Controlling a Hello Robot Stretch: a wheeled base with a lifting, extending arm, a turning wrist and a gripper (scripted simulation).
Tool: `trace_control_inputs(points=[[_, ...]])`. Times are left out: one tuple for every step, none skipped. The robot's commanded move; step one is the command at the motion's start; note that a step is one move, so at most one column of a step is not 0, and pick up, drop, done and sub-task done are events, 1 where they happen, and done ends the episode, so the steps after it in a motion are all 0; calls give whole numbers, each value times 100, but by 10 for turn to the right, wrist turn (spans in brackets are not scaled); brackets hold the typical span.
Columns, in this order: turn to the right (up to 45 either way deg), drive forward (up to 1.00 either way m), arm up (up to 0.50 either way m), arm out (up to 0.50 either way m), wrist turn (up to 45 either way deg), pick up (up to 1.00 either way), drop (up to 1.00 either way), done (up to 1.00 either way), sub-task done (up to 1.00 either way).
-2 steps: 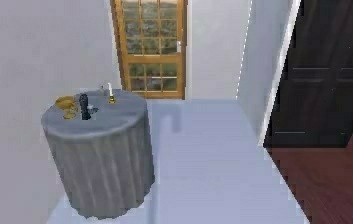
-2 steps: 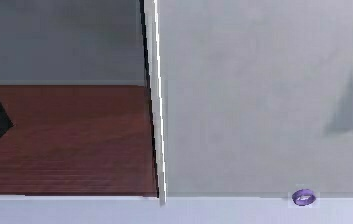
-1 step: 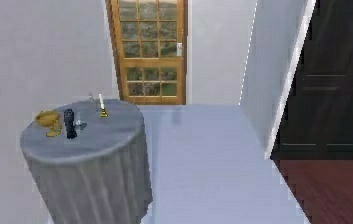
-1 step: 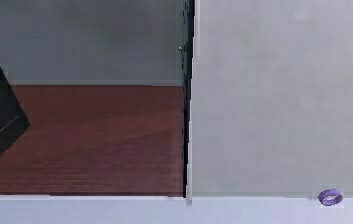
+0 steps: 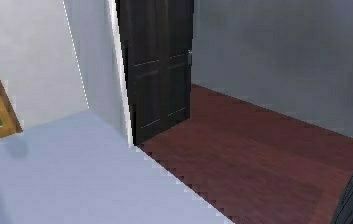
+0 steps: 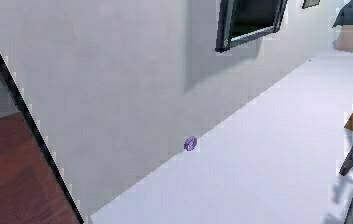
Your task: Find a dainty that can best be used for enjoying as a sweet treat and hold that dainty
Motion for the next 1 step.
trace_control_inputs(points=[[180,0,0,0,0,0,0,0,0]])
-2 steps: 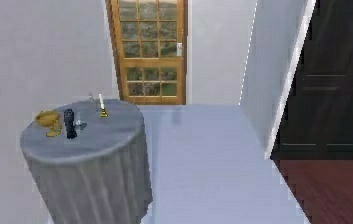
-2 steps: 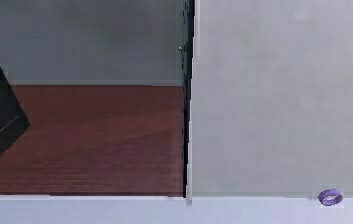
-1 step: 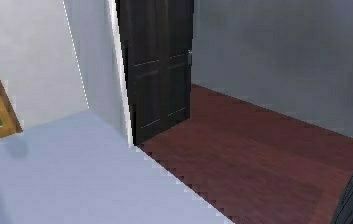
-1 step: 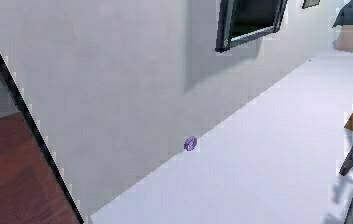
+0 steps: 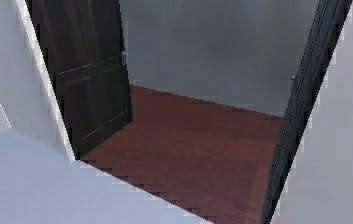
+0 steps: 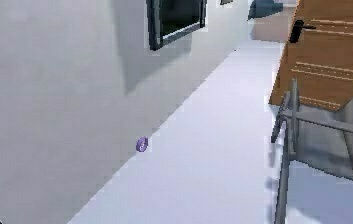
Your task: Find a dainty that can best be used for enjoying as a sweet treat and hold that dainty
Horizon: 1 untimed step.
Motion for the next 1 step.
trace_control_inputs(points=[[0,85,0,0,0,0,0,0,0]])
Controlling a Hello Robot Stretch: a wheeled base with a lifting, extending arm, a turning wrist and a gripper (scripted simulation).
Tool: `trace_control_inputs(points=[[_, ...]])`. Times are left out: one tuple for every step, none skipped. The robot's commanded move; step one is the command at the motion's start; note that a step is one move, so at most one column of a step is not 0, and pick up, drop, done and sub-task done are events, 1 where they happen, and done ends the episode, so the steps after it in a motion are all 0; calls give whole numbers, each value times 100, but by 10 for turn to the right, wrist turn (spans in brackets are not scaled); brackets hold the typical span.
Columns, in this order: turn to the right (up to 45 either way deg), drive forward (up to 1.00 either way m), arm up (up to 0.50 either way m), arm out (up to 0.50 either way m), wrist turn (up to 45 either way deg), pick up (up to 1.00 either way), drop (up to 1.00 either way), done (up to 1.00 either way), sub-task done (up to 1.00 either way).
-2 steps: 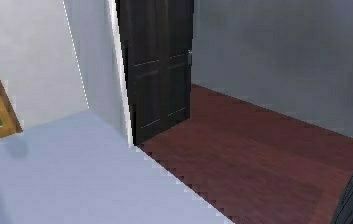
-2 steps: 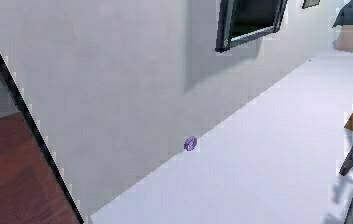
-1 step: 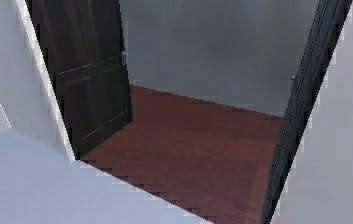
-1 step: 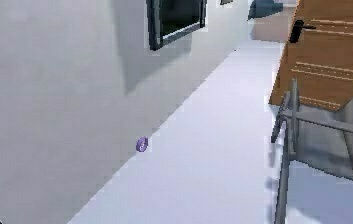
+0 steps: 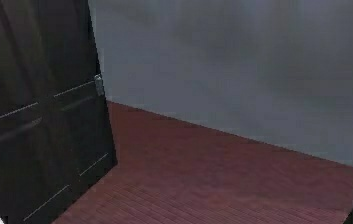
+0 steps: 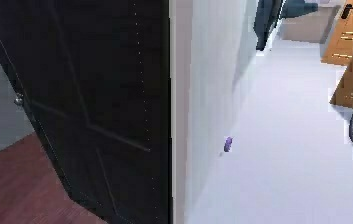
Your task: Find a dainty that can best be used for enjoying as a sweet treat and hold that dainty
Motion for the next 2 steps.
trace_control_inputs(points=[[270,0,0,0,0,0,0,0,0],[0,100,0,0,0,0,0,0,0]])
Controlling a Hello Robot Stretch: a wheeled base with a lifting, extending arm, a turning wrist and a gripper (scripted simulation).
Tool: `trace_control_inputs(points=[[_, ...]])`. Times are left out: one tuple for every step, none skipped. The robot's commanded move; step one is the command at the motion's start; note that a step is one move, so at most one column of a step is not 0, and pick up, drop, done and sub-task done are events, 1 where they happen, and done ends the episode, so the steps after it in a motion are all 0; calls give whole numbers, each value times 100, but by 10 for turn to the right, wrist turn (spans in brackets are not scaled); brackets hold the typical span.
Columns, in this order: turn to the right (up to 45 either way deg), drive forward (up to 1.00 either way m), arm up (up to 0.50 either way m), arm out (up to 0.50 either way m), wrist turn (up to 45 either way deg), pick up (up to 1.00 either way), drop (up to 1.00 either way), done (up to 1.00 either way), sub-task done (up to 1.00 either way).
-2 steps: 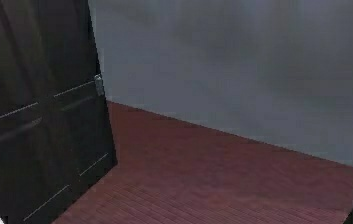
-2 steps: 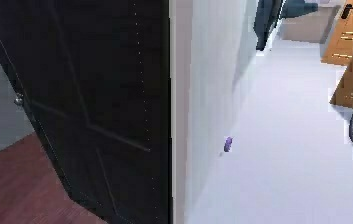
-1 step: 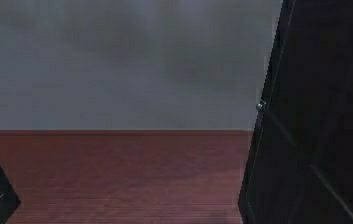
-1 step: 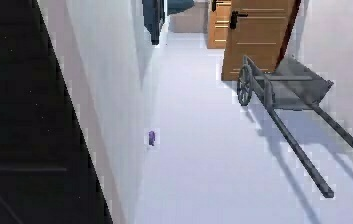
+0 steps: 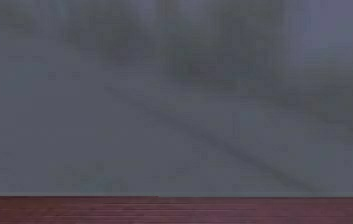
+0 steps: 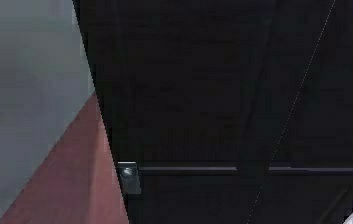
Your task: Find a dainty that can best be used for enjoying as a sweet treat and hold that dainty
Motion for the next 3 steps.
trace_control_inputs(points=[[0,30,0,0,0,0,0,0,0],[360,0,0,0,0,0,0,0,0],[0,40,0,0,0,0,0,0,0]])
